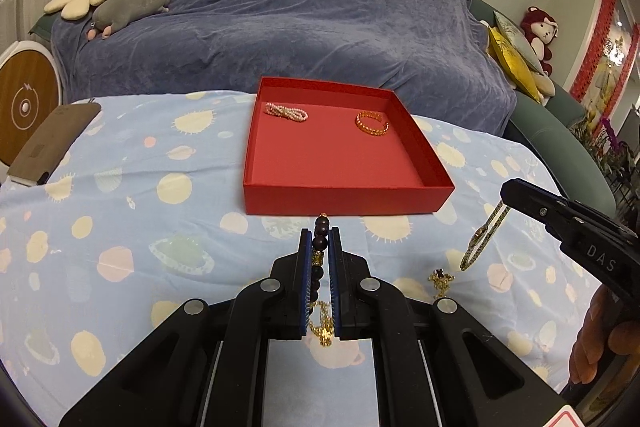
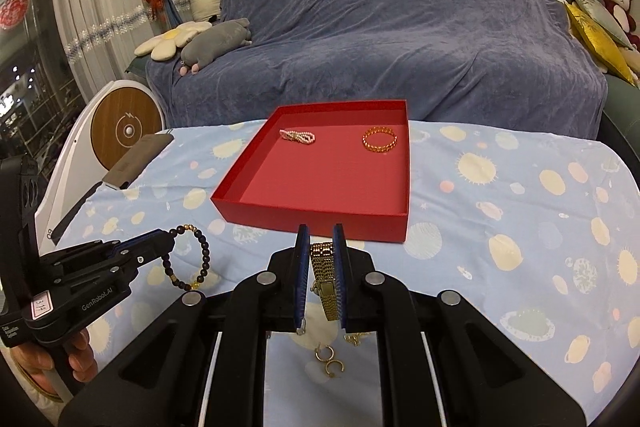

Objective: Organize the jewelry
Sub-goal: 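Carry the bead bracelet and gold watch into the red box and open both tools, then withdraw both tools from the box toward the remaining jewelry, then grasp the gold chain necklace with the left tool, then grasp the gold necklace with black clover pendant using the right tool while the left holds its chain, then carry both necklaces over the red box with both tools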

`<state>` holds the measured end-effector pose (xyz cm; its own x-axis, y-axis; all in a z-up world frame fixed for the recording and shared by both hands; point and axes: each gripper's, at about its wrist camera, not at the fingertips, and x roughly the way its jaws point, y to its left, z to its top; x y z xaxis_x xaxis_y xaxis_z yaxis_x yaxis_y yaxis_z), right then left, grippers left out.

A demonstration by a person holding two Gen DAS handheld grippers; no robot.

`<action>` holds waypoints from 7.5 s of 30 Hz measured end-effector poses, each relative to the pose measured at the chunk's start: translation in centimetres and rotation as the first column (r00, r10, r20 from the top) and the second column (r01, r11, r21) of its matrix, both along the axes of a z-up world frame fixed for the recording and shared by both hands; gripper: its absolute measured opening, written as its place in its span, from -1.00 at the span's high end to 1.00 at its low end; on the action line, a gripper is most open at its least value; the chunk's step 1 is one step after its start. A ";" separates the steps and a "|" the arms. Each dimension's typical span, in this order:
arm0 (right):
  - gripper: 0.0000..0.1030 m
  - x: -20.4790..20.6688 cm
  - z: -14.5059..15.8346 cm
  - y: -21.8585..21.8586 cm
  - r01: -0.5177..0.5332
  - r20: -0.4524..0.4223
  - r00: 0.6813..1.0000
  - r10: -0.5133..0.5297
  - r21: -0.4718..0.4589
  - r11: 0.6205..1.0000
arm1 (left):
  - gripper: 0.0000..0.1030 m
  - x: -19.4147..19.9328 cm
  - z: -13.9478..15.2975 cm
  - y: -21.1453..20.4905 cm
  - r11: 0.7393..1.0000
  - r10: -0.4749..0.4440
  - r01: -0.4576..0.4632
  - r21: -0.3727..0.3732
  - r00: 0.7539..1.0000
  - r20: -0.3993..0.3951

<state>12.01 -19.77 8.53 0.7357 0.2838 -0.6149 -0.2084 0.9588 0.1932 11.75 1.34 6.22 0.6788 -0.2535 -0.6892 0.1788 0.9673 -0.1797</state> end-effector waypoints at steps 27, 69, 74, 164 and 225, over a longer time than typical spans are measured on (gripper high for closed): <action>0.79 19.7 -4.3 0.1 0.074 -0.075 0.994 -0.076 -0.029 0.997 | 0.81 23.0 -2.2 -2.2 0.999 0.038 -0.037 0.023 0.998 -0.039; 0.13 -4.9 -8.1 -2.5 0.072 -0.152 0.985 -0.082 -0.072 0.995 | -0.38 -1.8 -8.6 -1.0 0.987 0.000 0.018 0.161 0.994 -0.110; 0.13 -4.9 -8.7 -1.4 0.042 -0.164 0.985 -0.056 -0.087 0.995 | -0.38 -1.8 -8.9 -1.2 0.986 -0.013 0.031 0.161 0.994 -0.112; 0.96 -1.1 -8.8 -1.6 0.077 -0.155 0.984 -0.088 -0.078 0.994 | 0.95 -0.4 -4.8 1.3 1.000 0.004 -0.004 0.001 0.997 -0.081; 0.96 17.0 0.3 1.8 0.069 -0.035 0.997 -0.066 0.088 0.994 | 0.95 18.2 1.1 -4.5 1.000 -0.015 0.015 -0.007 1.000 -0.003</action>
<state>29.03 -17.99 8.82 0.7352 0.2892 -0.6130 -0.1365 0.9490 0.2840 29.99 -3.16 7.34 0.6726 -0.2682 -0.6897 0.1927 0.9633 -0.1866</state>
